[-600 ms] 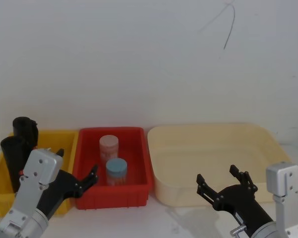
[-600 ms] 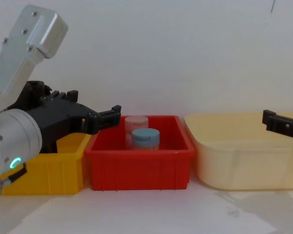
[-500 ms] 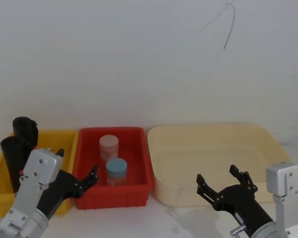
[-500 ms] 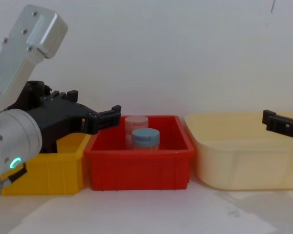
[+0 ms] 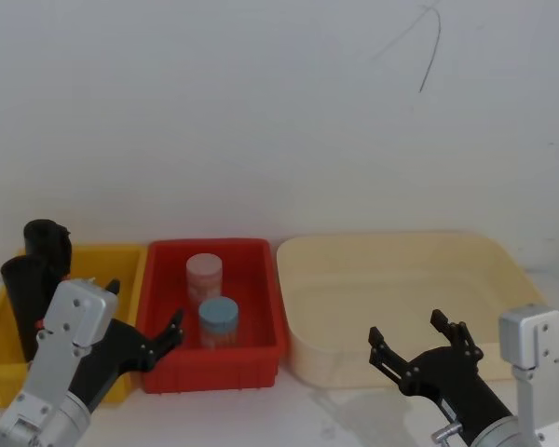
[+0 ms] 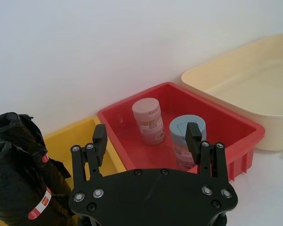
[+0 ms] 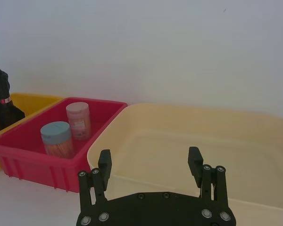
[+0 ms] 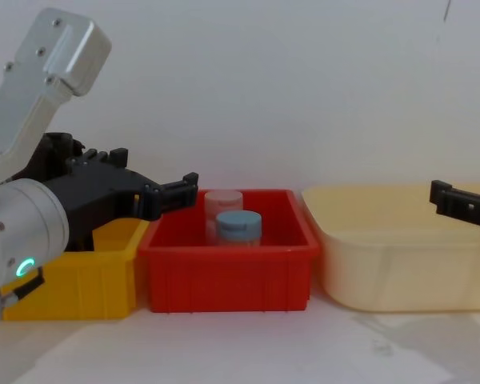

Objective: Pick up the garbage bag with the one hand and transfer it to the other hand.

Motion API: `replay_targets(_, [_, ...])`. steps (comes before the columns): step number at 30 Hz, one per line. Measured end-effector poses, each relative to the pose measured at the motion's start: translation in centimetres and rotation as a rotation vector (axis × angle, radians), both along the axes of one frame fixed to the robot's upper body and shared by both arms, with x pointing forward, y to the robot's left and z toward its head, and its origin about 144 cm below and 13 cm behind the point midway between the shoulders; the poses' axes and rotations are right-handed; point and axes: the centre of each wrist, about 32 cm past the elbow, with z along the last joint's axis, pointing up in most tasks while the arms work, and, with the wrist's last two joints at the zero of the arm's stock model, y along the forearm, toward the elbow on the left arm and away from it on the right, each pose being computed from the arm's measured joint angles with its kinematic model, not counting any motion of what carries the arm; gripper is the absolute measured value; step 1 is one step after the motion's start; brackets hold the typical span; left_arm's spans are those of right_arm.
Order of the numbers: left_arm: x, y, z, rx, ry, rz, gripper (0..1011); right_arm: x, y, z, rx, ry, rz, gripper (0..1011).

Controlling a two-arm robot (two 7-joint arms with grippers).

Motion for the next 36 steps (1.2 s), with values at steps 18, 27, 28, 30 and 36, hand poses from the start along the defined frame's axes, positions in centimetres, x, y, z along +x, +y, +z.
replay_targets(18, [0.00,0.00,0.00,0.000,0.000,0.000,1002,0.00,0.00,0.00,0.000,0.000,0.000,1000])
replay_targets(27, [0.00,0.00,0.01,0.000,0.000,0.000,1001,0.00,0.00,0.00,0.000,0.000,0.000,1000])
replay_targets(28, [0.00,0.00,0.00,0.000,0.000,0.000,1001,0.00,0.00,0.00,0.000,0.000,0.000,1000])
replay_targets(30, [0.00,0.00,0.00,0.000,0.000,0.000,1001,0.00,0.00,0.00,0.000,0.000,0.000,1000])
replay_targets(36, [0.00,0.00,0.00,0.000,0.000,0.000,1001,0.00,0.00,0.00,0.000,0.000,0.000,1000])
